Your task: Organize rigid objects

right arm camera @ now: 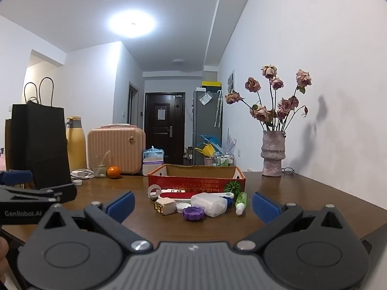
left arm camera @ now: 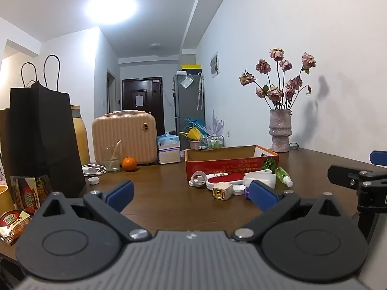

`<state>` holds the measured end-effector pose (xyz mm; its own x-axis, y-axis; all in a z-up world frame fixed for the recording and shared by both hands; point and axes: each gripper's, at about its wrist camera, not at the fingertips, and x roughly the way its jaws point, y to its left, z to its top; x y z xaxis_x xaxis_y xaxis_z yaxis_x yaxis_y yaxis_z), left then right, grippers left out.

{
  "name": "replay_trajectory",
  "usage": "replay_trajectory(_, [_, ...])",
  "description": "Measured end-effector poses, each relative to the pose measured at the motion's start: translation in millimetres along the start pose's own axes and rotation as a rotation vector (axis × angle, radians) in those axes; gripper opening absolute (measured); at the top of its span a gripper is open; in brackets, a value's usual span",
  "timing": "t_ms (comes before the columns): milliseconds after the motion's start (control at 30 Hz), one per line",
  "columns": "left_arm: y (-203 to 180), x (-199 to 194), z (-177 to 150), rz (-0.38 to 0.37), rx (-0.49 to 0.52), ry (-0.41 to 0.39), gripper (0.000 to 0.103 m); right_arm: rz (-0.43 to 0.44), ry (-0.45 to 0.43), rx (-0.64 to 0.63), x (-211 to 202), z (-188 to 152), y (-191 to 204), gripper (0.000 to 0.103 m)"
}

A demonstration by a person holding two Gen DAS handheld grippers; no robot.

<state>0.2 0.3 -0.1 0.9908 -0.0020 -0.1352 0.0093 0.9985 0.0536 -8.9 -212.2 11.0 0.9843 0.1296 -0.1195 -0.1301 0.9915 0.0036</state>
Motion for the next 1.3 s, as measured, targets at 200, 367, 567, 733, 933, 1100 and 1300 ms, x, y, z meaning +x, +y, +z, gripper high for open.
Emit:
replay_trajectory(200, [1,-7,0,0.014,-0.008,-0.021,0.103,-0.003,0.006,-0.006,0,0,0,0.103])
replay_trajectory(367, [-1,-4,-2,0.001,-0.013,-0.006,0.103,-0.001,0.008,-0.003,0,-1,1,0.103])
replay_trajectory(567, [3,-2,0,-0.007,-0.007,-0.003,0.103,0.000,0.013,0.003,0,1,-2,0.103])
replay_trajectory(733, [4,-3,0,-0.006,-0.006,-0.002,0.103,0.000,0.013,0.000,3,-1,0,0.103])
replay_trajectory(933, [6,-4,0,-0.010,-0.008,-0.002,0.103,-0.001,0.017,-0.006,3,0,1,0.103])
replay_trajectory(1100, [7,-4,0,-0.012,-0.008,-0.001,0.103,-0.001,0.018,-0.006,4,0,2,0.103])
replay_trajectory(1300, [9,-3,0,-0.015,-0.010,0.004,0.103,0.000,0.017,-0.006,3,0,2,0.103])
